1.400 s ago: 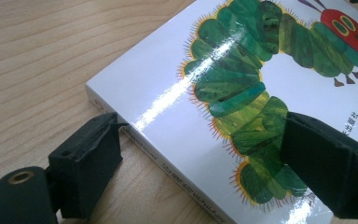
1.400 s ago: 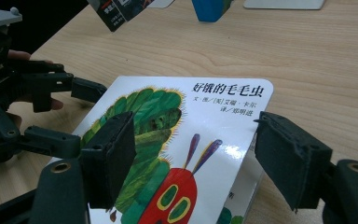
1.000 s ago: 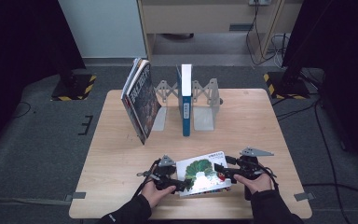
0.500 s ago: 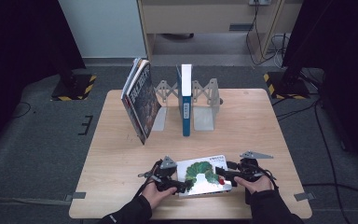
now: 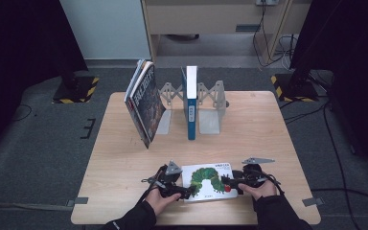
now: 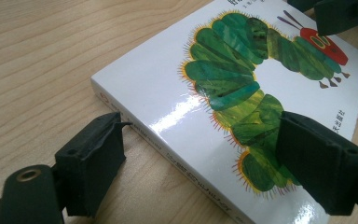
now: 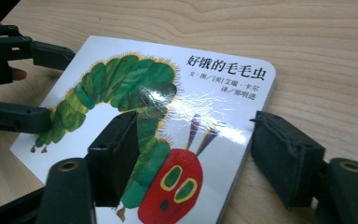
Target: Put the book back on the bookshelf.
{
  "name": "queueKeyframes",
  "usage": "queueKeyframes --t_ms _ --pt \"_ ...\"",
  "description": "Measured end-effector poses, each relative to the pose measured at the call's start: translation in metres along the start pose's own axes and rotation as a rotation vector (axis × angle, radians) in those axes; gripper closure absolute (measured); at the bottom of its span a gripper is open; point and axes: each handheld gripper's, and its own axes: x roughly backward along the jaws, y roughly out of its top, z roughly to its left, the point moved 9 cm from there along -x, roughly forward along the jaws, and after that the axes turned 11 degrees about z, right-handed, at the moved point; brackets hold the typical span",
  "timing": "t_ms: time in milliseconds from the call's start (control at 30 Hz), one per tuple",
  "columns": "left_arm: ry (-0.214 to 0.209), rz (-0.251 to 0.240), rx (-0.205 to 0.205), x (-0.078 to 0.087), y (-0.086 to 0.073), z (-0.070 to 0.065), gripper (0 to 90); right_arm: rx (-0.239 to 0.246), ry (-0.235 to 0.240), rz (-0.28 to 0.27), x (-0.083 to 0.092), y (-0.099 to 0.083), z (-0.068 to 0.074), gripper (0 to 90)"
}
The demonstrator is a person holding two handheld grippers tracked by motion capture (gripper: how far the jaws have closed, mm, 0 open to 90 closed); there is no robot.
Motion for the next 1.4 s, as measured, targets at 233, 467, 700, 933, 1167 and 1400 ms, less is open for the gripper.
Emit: queueKeyframes --t_ms 233,467,700,933,1167,1400 --pt "-0.028 -0.004 0.005 0.000 0.000 -0.002 12.8 -0.027 0.041 -0.042 0.009 0.006 0.003 32.3" --pt "-0.051 -0.010 0.027 0.001 0.001 -0.002 11.8 -0.042 0.081 -0.109 0.020 0.016 0.007 33.5" --pt "-0.081 -0.014 0.050 0.002 0.001 -0.001 9.2 -0.055 0.118 -0.204 0.029 0.027 0.015 34.2" --pt "-0.099 -0.020 0.067 0.002 0.001 -0.002 6.6 -0.069 0.159 -0.281 0.033 0.036 0.023 34.4" --pt "-0.100 -0.022 0.064 0.002 0.001 -0.002 6.2 -0.077 0.192 -0.205 0.024 0.027 0.026 37.6" --pt "-0.099 -0.021 0.059 0.001 0.001 -0.002 6.4 -0.002 0.145 -0.106 0.011 0.020 0.029 42.1"
